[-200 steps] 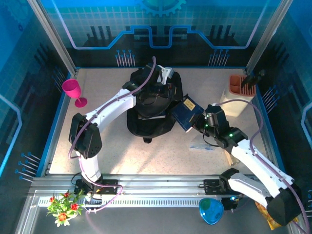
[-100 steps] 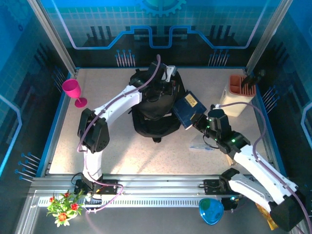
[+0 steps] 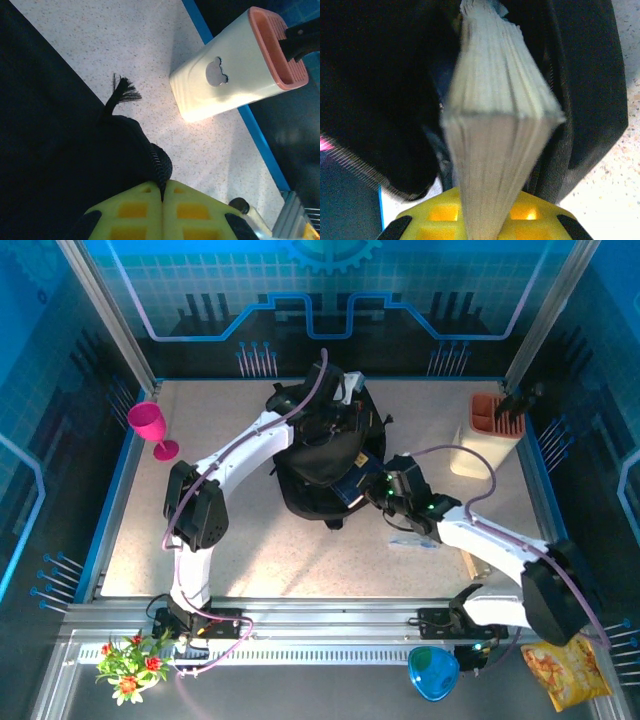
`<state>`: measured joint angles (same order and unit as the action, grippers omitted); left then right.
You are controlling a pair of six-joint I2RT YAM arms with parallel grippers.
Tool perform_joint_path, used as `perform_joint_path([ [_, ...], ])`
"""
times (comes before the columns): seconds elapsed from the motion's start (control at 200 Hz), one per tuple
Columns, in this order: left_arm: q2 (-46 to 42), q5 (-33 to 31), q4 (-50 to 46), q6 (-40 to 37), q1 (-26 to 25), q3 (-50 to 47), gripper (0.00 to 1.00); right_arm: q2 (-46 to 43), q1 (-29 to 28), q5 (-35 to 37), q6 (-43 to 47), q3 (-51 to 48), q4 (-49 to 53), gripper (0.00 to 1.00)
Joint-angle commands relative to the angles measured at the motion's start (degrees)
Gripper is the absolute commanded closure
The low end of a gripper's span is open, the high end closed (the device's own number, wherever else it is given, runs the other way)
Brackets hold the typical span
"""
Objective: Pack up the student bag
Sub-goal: Place the book in the student bag, then close the student bag at the top-center of the table.
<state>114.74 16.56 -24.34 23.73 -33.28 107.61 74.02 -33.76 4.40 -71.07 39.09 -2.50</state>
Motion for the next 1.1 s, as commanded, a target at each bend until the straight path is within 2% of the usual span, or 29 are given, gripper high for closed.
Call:
perform_joint_path([
  [0.0,-0.2,3.5,0.7,2.4,-0.4,3.4,0.97,5.2,-0.4,3.9,-4.8,3.1,-6.4,0.95],
  [0.215,-1.6,4.9,0.6,4.9,0.8,2.6,0.97,16.8,0.4,4.7,-8.7,7.8,-12.6,0.94],
  [0.32,-2.5,6.4,2.1,6.5,1.9,1.2,0.97,21.9,0.9,3.5,-9.0,9.8,-18.8,0.93],
  [0.42,-3.2,7.7,3.6,7.9,2.7,0.0,0.97,26.5,1.7,-1.5,-8.6,11.0,-24.8,0.87],
  [0.53,-3.4,8.1,4.1,8.4,3.2,-0.7,0.96,28.8,1.8,-6.2,-7.7,14.3,-25.2,0.77],
  [0.645,-3.7,7.9,4.6,8.9,3.6,-1.8,0.96,24.7,2.1,-5.9,-6.9,9.6,-25.5,0.55],
  [0.695,-4.0,7.8,4.9,9.1,3.9,-2.5,0.95,21.7,2.8,-5.7,-6.7,6.9,-24.6,0.50],
  [0.875,-4.0,8.4,6.0,9.4,4.1,-4.3,0.94,7.0,6.3,-6.5,-4.3,-1.2,-17.9,0.43],
  [0.96,-4.1,8.8,6.6,9.7,4.0,-5.8,0.91,-0.2,7.5,-4.7,-0.9,-3.5,-10.9,0.39],
  [1.026,-4.4,9.0,6.8,9.8,4.0,-7.2,0.83,-5.1,8.6,-2.6,1.9,-4.7,-5.4,0.36],
  [1.096,-5.4,8.6,6.9,9.8,4.1,-9.5,0.62,-9.5,9.6,-0.6,4.8,-5.7,-1.4,0.32],
])
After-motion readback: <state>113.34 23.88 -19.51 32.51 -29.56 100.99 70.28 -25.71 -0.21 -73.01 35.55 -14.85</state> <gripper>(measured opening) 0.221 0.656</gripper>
